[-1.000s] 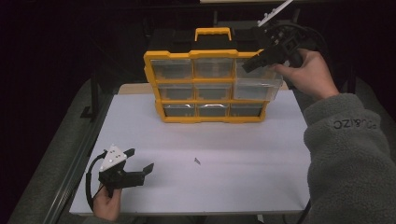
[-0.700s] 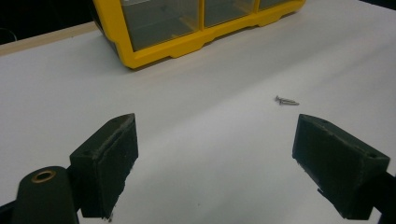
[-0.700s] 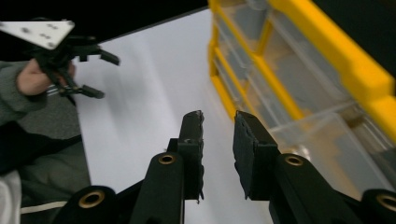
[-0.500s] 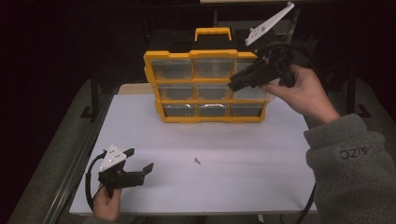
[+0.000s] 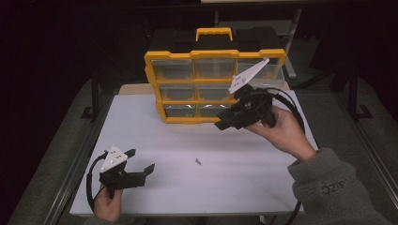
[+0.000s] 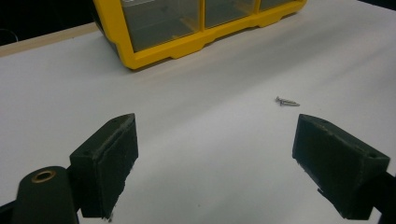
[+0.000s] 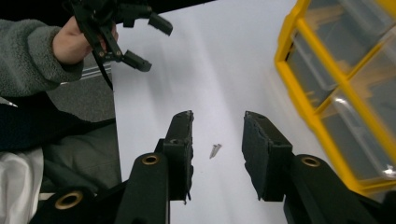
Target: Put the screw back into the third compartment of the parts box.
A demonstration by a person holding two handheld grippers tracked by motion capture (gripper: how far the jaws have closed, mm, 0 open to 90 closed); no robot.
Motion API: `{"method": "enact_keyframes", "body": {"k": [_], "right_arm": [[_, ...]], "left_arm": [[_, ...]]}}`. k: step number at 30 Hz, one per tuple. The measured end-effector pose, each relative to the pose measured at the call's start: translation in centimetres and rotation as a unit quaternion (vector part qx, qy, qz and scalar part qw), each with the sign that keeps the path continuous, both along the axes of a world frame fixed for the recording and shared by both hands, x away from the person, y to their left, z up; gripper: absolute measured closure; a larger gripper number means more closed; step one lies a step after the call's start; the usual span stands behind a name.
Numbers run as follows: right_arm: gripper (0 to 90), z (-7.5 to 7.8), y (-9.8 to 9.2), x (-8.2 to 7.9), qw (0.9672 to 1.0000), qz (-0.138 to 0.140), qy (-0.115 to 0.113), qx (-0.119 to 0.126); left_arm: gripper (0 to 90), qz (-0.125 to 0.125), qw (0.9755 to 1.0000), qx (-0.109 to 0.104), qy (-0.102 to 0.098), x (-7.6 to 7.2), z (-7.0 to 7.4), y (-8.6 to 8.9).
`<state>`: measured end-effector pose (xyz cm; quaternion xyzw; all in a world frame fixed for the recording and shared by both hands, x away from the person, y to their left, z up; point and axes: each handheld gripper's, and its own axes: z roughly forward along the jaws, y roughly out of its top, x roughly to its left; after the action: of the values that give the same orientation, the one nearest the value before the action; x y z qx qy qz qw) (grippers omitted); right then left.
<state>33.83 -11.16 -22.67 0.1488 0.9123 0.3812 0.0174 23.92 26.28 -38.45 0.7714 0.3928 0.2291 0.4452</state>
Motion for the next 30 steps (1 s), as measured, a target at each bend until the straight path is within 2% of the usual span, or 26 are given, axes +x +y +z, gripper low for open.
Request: {"method": "enact_keyframes", "body": {"k": [3, 6, 8, 9, 12, 14, 15, 16, 17, 18, 20, 24, 30], "right_arm": [[61.4, -1.7, 0.6, -0.2, 0.9998, -0.005, 0.017, -0.005], [60.9, -3.2, 1.1, -0.2, 0.9997, -0.003, 0.021, -0.009], [60.8, -4.3, 1.5, -0.1, 0.9998, 0.0, 0.014, -0.011], [60.8, -4.8, 1.7, -0.1, 0.9996, -0.001, 0.022, -0.014], [60.9, -6.2, 2.4, -0.1, 0.9995, -0.002, 0.027, -0.019], [61.0, -7.0, 2.7, 0.1, 0.9995, 0.001, 0.025, -0.02], [61.0, -7.5, 3.0, 0.0, 0.9991, -0.002, 0.034, -0.026], [61.0, -8.0, 3.2, 0.2, 0.9994, 0.001, 0.026, -0.023], [61.1, -8.4, 3.4, 0.1, 0.9989, -0.006, 0.039, -0.025], [61.1, -8.9, 3.6, 0.3, 0.9993, 0.0, 0.029, -0.024], [61.3, -9.7, 3.8, 0.4, 0.999, -0.002, 0.037, -0.025], [61.6, -11.4, 4.3, 0.7, 0.9989, -0.005, 0.035, -0.029], [62.4, -13.2, 5.1, 1.0, 0.9985, -0.008, 0.039, -0.037]], "left_arm": [[13.8, -0.001, 1.0, 0.002, 0.0, 0.0, -0.1, 0.0], [13.8, 0.0, 1.0, 0.001, -0.001, 0.0, 0.0, 0.0], [13.8, -0.001, 1.0, 0.002, 0.0, 0.0, 0.0, 0.1], [13.8, 0.0, 1.0, 0.0, 0.001, 0.0, 0.0, 0.0], [13.8, -0.004, 1.0, 0.007, 0.001, 0.0, 0.0, 0.1], [13.8, -0.003, 1.0, 0.004, 0.0, 0.0, 0.1, 0.1], [13.8, -0.001, 1.0, 0.002, 0.001, -0.1, 0.1, 0.1], [13.8, 0.002, 1.0, -0.001, 0.003, -0.1, 0.1, 0.1], [13.8, 0.002, 1.0, -0.001, 0.003, -0.1, 0.1, 0.2], [13.8, 0.001, 1.0, -0.001, 0.003, 0.0, 0.0, 0.2], [13.8, 0.001, 1.0, 0.0, 0.003, 0.0, 0.0, 0.2], [13.8, 0.001, 1.0, -0.001, 0.002, -0.1, 0.1, 0.2], [13.8, 0.0, 1.0, 0.0, 0.003, 0.0, 0.0, 0.2]]}}
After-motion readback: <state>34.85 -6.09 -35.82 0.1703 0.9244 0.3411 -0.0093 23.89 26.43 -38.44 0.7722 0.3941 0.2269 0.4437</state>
